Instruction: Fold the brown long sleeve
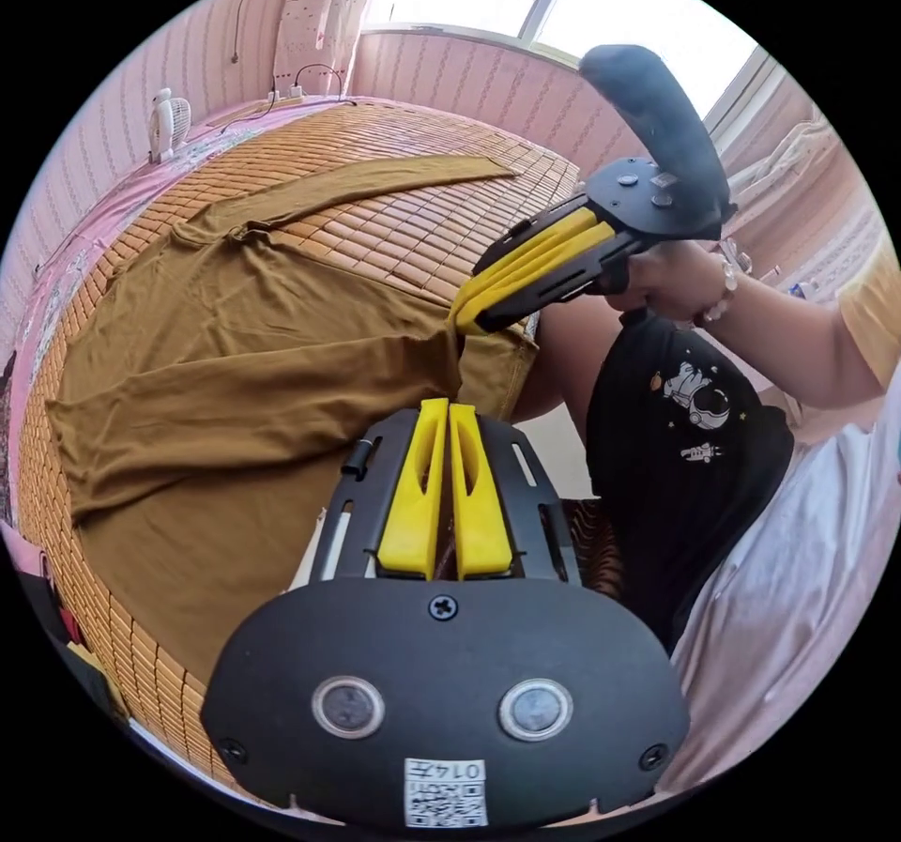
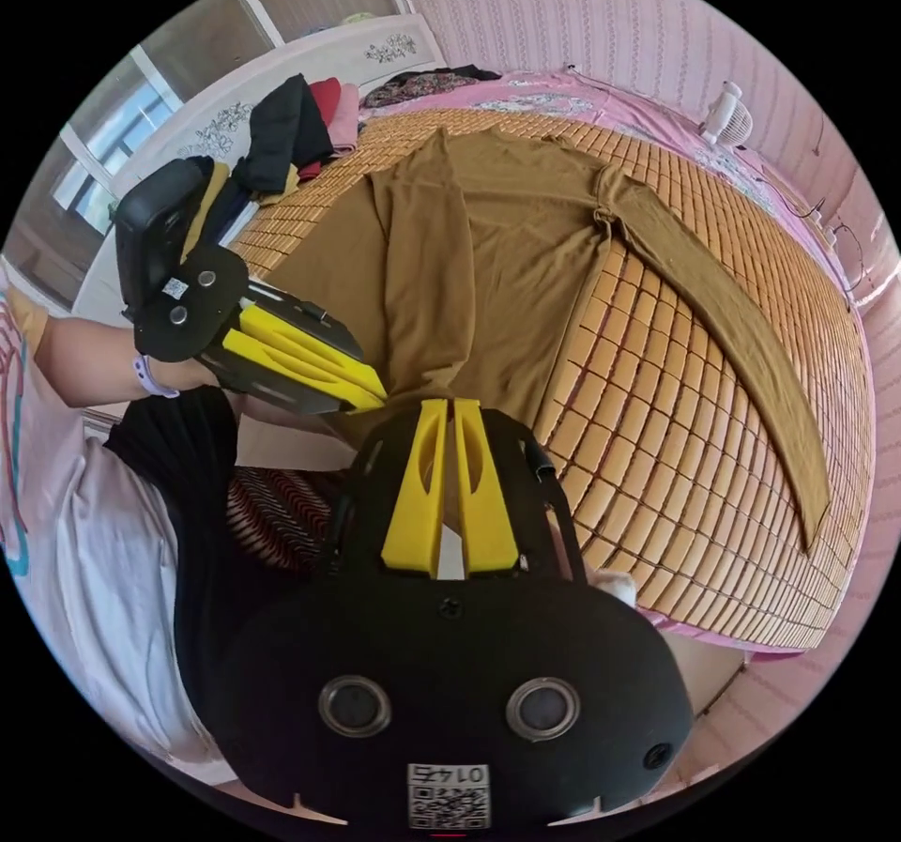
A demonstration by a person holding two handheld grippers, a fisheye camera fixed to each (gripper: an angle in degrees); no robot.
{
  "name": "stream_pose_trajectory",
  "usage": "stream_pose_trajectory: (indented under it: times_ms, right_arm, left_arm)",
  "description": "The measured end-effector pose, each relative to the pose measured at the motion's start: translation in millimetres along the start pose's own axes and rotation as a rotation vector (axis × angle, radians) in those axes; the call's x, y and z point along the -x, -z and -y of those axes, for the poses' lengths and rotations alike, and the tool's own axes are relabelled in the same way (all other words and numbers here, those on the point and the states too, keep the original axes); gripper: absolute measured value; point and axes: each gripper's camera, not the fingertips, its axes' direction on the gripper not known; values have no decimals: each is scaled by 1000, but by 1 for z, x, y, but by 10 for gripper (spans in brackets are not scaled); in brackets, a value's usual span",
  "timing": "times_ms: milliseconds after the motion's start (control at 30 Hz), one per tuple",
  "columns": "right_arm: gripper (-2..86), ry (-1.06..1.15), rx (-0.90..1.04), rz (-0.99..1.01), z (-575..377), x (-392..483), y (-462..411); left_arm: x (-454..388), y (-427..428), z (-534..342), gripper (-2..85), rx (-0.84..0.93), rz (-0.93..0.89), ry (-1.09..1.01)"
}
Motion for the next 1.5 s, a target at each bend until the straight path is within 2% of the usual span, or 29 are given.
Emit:
stream_pose_trajectory:
  times_ms: [67, 200, 333, 533, 667, 733, 867, 1000, 1067, 1100, 1200, 1267, 1400, 1467, 1500]
  right_arm:
    - [-3, -17, -46, 43, -6, -6, 18]
    - [2, -28, -65, -20, -19, -10, 36]
    - [42, -75, 43, -21, -23, -24, 26]
    - [48, -74, 44, -35, -18, -27, 30]
    - [46, -87, 99, -28, -7, -33, 13]
    - [41, -81, 193, -48, -3, -38, -3]
    - [52, -96, 156, -47, -6, -44, 5]
    - [69, -384, -183, 29, -36, -102, 55]
    - [87, -529, -290, -69, -57, -136, 74]
    - [105, -620, -340, -178, -71, -158, 84]
    - [135, -817, -397, -377, -97, -214, 98]
    - [143, -920, -405, -421, -107, -246, 100]
    - [131, -1063, -400, -541, -115, -290, 98]
    - [116, -1129, -370, -499, -120, -307, 89]
    - [98, -1120, -382, -540, -120, -307, 87]
  left_arm:
    - [-1, 17, 2, -8, -46, -58, -7]
    - [1, 38, 4, -3, -138, -158, 44]
    - [13, 2, 4, 37, 37, -244, 86]
    - [11, -2, 6, 48, -8, -167, 89]
    - [10, -34, 18, 45, 58, -159, 96]
    - [7, -48, 20, 37, 96, -136, 91]
    - [3, -45, 19, 56, 78, -164, 76]
    - [11, -19, 8, 58, -8, -172, 137]
    - [27, 2, -2, 53, -68, -75, 201]
    - [32, 7, -6, 52, -82, -43, 222]
    - [65, 21, -25, 49, -121, 81, 362]
    - [86, 24, -39, 49, -133, 130, 460]
    - [96, 18, -47, 47, -113, 193, 519]
    - [92, 9, -48, 43, -83, 228, 506]
    - [91, 5, -48, 42, -57, 232, 505]
